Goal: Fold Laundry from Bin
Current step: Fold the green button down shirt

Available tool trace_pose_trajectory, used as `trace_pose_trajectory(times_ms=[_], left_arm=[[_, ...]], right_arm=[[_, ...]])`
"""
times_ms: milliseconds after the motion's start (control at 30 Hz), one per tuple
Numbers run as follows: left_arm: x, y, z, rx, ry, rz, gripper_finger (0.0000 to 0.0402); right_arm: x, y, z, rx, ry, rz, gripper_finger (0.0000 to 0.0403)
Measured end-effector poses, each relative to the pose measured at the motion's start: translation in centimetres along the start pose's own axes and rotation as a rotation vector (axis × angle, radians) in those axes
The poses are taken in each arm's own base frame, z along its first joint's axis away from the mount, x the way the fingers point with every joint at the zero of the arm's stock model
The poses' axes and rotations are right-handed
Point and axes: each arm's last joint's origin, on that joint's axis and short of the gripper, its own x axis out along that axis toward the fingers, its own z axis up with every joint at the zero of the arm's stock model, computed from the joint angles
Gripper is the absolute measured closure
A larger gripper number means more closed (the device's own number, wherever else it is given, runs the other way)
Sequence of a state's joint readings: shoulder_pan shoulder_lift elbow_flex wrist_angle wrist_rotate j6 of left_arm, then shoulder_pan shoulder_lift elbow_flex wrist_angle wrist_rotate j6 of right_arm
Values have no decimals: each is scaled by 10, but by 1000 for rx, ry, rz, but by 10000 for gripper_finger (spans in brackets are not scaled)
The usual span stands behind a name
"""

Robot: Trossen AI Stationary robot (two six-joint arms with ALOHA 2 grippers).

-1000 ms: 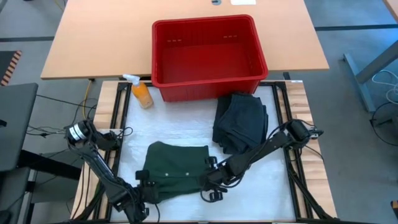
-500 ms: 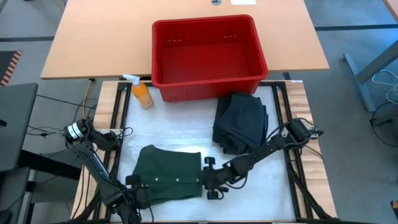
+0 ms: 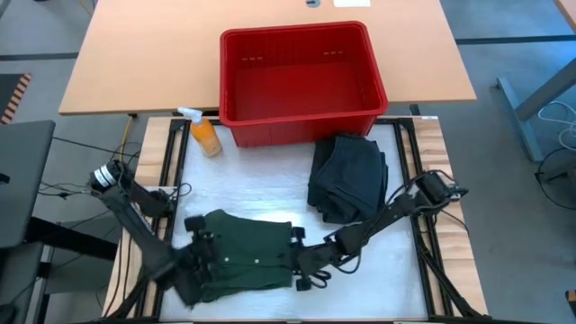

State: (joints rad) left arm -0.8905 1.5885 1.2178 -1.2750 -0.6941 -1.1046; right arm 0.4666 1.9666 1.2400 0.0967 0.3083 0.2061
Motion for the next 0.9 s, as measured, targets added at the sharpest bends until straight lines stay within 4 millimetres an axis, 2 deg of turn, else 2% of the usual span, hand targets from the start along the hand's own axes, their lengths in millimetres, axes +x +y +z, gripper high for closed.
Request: trace_pose_trajectory(times_ms=[167,267,400,533,700,800,900], left_arm=[[33,25,-4,-41,28,15,338],[54,38,-13,-119,46,-84,338],[83,40,-38,-241,156,-333,338],[105,40,-67,-366,240,-397,338],[108,44,-82,-434,268,-317,338],[100,48,-78,-390,200,-228,338],[88,53,-64,-348,118,-156,338]], right_arm=[[23,-6,-5,10,-82,-1,258],[35,-10,-16,25,-54,1,258],[47,-11,-31,62,-5,2,258],[52,-10,-37,97,9,16,258],[46,-9,-37,114,77,30,258],[34,-7,-30,108,100,47,258],[18,-4,-18,107,86,70,258]])
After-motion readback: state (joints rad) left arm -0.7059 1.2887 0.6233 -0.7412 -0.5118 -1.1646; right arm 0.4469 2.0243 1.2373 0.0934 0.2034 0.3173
